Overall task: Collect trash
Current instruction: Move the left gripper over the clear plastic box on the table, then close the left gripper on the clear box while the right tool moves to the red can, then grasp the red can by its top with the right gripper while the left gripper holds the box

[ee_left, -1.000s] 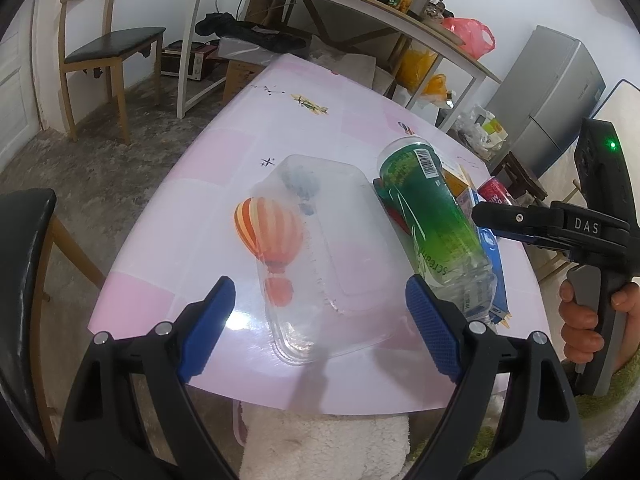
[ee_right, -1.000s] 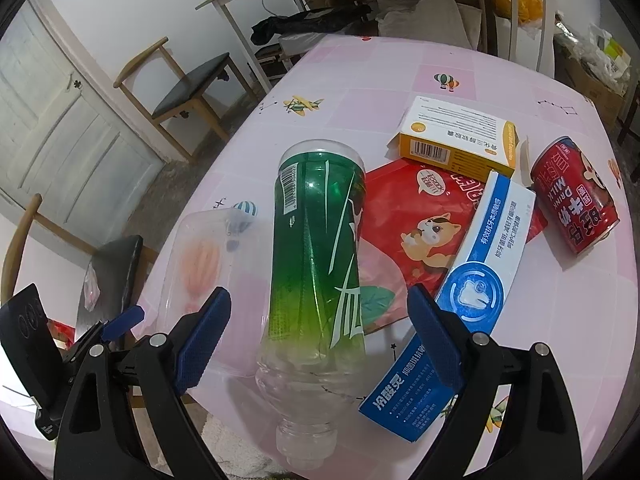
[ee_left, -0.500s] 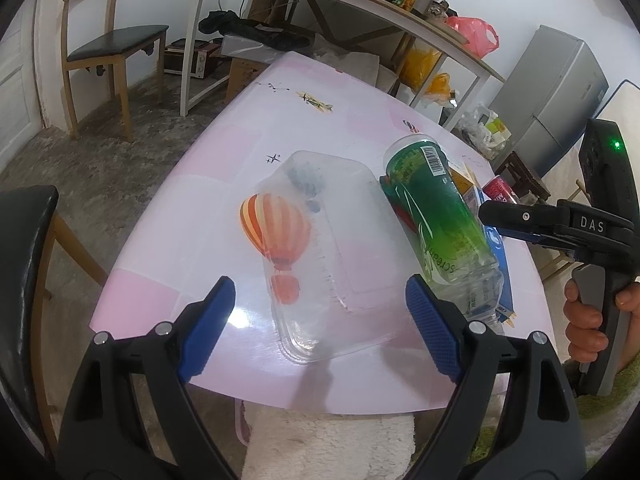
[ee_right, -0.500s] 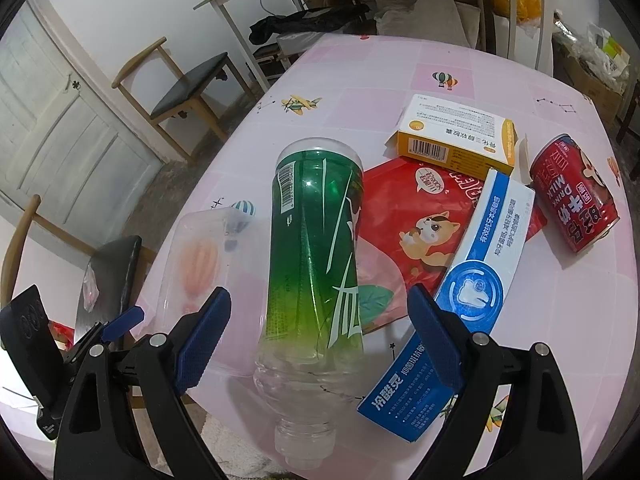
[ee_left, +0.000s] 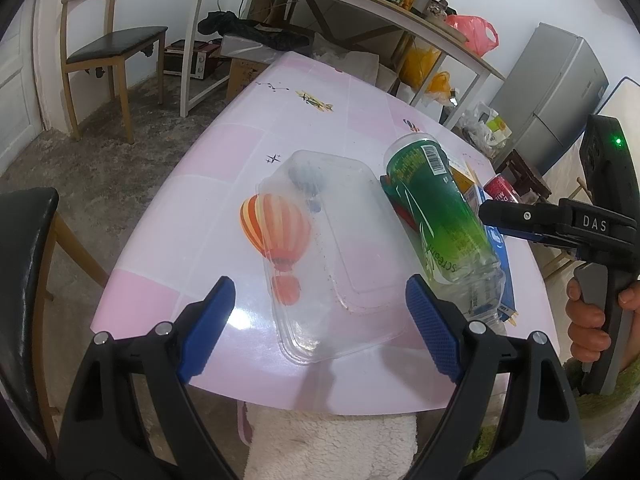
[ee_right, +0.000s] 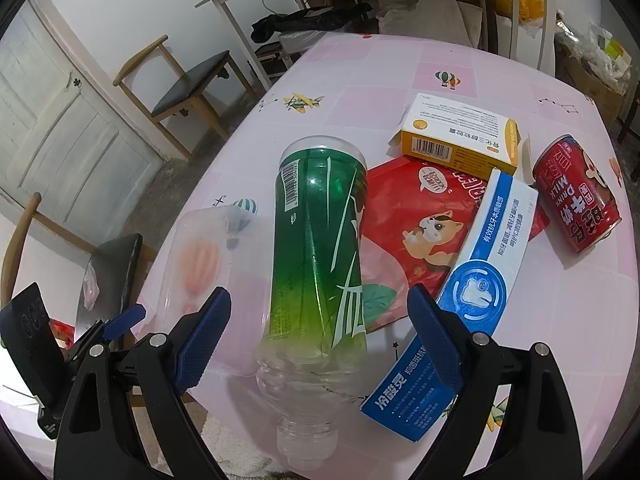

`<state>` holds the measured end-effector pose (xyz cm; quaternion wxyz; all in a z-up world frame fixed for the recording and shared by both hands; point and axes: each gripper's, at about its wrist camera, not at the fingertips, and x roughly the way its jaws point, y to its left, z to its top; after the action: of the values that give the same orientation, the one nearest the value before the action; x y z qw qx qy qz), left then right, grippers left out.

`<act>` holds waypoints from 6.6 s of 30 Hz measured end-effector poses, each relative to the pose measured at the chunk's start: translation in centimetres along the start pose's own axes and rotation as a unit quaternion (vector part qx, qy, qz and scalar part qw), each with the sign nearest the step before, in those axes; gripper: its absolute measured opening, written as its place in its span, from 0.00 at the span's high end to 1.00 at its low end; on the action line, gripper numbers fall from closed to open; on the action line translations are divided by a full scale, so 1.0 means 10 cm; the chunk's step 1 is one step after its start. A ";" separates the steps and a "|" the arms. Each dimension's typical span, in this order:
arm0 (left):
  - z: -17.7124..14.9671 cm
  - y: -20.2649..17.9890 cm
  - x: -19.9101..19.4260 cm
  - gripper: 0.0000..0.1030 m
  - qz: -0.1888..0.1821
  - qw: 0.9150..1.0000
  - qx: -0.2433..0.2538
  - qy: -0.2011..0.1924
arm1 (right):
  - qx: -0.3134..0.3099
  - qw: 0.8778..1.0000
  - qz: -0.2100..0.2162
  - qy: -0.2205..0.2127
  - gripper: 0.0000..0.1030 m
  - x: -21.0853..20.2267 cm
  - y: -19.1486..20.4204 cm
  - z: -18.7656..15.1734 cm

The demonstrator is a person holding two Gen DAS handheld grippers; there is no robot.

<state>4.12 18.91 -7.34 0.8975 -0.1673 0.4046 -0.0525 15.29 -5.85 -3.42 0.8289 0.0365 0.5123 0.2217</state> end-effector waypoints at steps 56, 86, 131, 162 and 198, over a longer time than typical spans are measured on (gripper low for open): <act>0.03 0.06 0.00 0.20 -0.002 1.000 -0.008 -0.012 | -0.002 0.998 0.040 -0.039 0.15 -0.21 0.17 -0.03; 0.37 -0.51 0.61 0.18 0.058 0.997 0.012 0.040 | 0.064 0.995 0.054 -0.059 0.16 -0.47 -0.42 -0.07; 0.24 -0.46 0.75 0.14 0.071 0.993 0.057 0.073 | 0.132 0.989 -0.006 -0.073 0.16 -0.79 -1.10 -0.23; 0.18 -0.35 0.67 0.15 0.057 0.994 0.055 0.074 | 0.231 0.962 0.013 -0.146 0.16 -0.54 -2.40 -0.03; 0.17 -0.36 0.67 0.15 0.061 0.994 0.049 0.076 | 0.121 0.979 -0.122 -0.112 0.32 -0.57 -2.07 0.03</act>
<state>10.01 14.47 -9.77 0.8730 -0.0937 0.4776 -0.0301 20.27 -26.76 -4.46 0.8914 0.0982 0.4395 0.0504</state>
